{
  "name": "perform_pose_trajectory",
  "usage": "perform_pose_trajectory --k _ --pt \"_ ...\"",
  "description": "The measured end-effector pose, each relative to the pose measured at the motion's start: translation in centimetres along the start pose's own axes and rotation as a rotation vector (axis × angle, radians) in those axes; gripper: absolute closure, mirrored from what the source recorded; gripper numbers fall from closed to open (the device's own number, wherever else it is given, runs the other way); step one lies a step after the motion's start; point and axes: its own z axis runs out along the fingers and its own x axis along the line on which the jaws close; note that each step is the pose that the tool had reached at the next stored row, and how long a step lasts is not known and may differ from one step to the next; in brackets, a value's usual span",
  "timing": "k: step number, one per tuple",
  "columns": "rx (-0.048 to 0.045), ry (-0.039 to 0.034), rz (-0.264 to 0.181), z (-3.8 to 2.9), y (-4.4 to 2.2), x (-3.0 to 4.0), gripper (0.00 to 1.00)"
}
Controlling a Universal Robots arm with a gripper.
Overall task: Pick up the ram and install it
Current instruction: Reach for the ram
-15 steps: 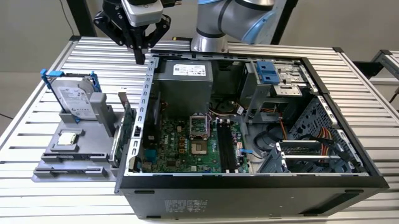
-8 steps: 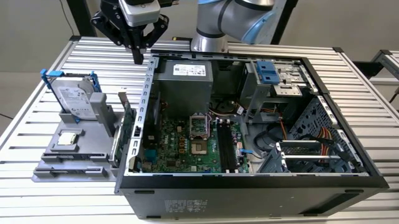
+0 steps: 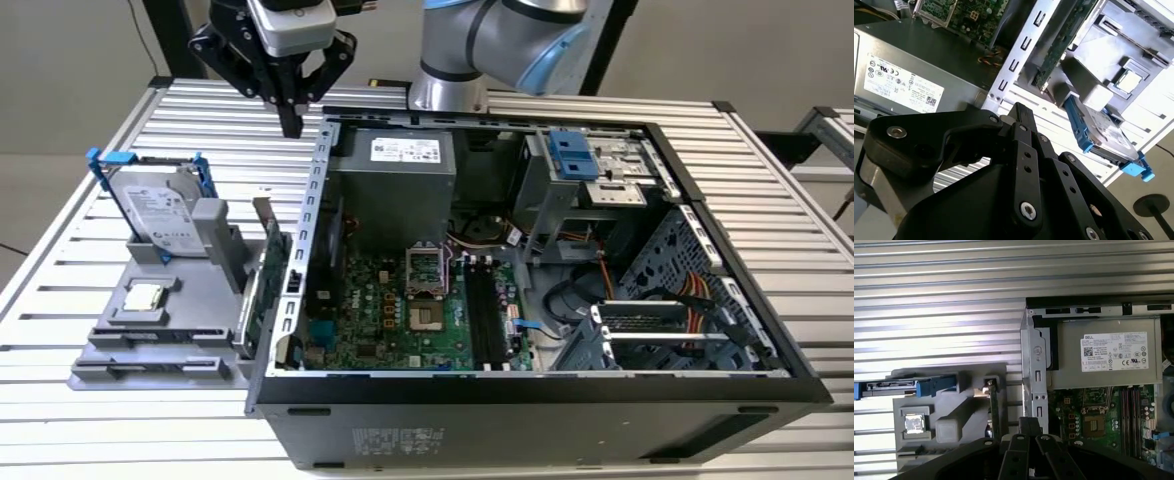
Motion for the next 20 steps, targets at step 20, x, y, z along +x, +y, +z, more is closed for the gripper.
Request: perform_pose_trajectory --k 20 --pt "0.0000 0.0000 0.000 -0.02 -0.06 0.93 1.00"
